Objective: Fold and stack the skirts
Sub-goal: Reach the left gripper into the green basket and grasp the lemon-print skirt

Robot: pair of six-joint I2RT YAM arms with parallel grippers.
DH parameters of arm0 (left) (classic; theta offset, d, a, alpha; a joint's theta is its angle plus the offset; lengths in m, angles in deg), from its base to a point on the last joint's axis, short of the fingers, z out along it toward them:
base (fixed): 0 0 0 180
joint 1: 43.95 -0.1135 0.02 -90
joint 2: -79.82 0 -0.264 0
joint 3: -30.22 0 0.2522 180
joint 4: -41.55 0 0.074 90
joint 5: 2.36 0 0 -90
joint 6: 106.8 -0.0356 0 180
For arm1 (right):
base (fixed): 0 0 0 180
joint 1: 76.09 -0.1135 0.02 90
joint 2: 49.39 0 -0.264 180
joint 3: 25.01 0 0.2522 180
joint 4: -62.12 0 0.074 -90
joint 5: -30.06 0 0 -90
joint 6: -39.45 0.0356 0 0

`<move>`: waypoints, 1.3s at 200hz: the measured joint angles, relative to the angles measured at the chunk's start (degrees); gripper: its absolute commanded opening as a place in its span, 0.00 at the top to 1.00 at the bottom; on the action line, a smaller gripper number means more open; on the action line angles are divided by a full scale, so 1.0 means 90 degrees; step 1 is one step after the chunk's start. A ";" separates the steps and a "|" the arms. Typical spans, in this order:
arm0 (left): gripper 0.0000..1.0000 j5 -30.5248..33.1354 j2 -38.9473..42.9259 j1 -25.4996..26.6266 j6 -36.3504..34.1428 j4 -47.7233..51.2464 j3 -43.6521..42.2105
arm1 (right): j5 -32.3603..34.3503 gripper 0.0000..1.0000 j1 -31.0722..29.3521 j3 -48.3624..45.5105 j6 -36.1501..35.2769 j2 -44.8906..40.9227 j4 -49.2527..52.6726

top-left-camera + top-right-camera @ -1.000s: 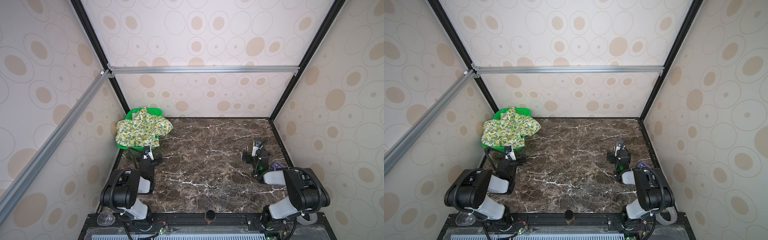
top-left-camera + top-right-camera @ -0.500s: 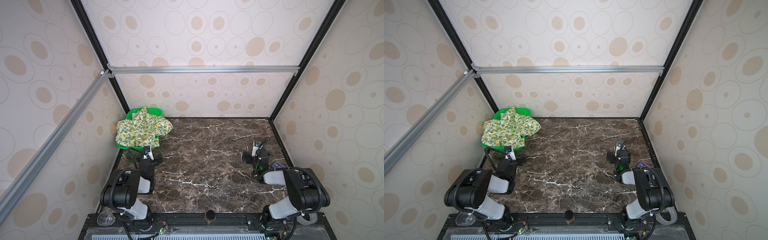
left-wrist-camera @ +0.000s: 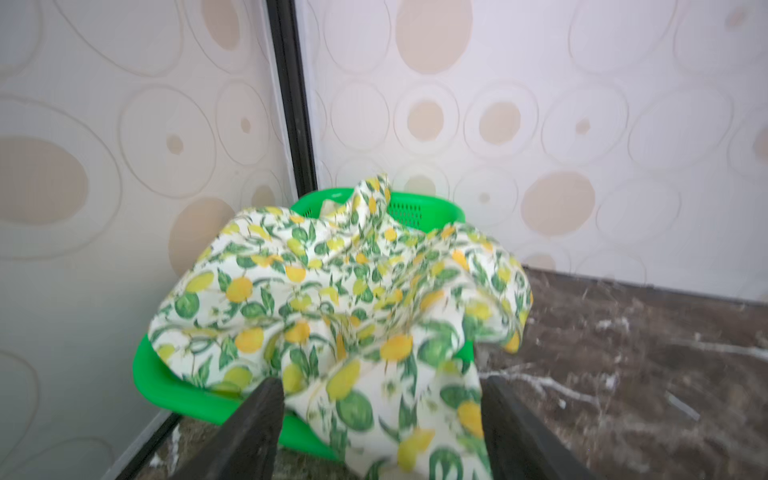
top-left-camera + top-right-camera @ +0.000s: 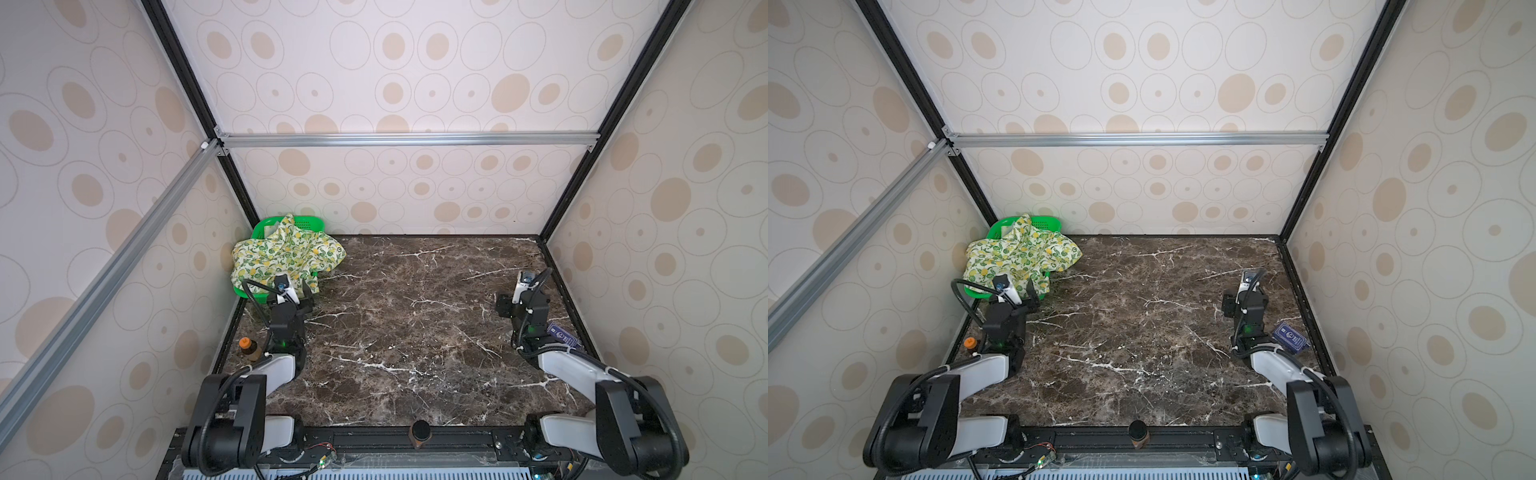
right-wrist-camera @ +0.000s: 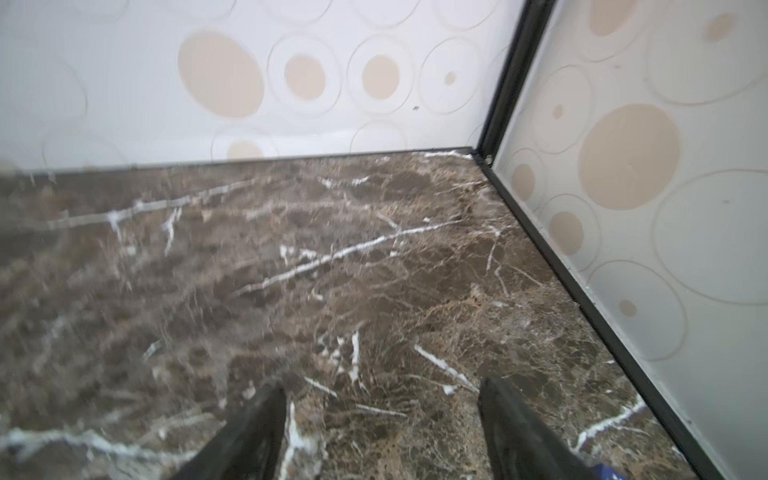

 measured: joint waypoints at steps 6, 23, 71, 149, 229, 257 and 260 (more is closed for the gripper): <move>0.20 0.0053 0.0114 0.0000 0.0131 0.0240 0.0240 | 0.0080 0.25 -0.0007 0.0126 0.0097 -0.0124 0.0194; 0.13 0.0121 0.0245 -0.0002 0.0418 0.0899 0.0913 | 0.0129 0.26 -0.0041 0.0410 0.0306 -0.0272 0.0767; 0.11 -0.0228 -0.0993 -0.0015 0.0891 0.3028 0.3582 | -0.0185 0.27 -0.0219 0.0906 0.0784 -0.0223 0.2084; 0.21 -0.0580 -0.3089 -0.0015 0.0976 0.5595 0.5102 | -0.0753 0.25 -0.0284 0.0945 0.1224 -0.0202 0.2431; 0.48 -0.0576 -0.3383 -0.0015 0.0969 0.5814 0.5102 | -0.0765 0.25 -0.0284 0.0945 0.1333 -0.0287 0.2482; 0.90 -0.0639 -0.3449 -0.0015 0.0976 0.5799 0.5102 | -0.0758 0.25 -0.0284 0.0945 0.1421 -0.0287 0.2482; 0.96 -0.0634 -0.3449 -0.0015 0.0969 0.5797 0.5102 | -0.0755 0.25 -0.0284 0.0945 0.1426 -0.0287 0.2482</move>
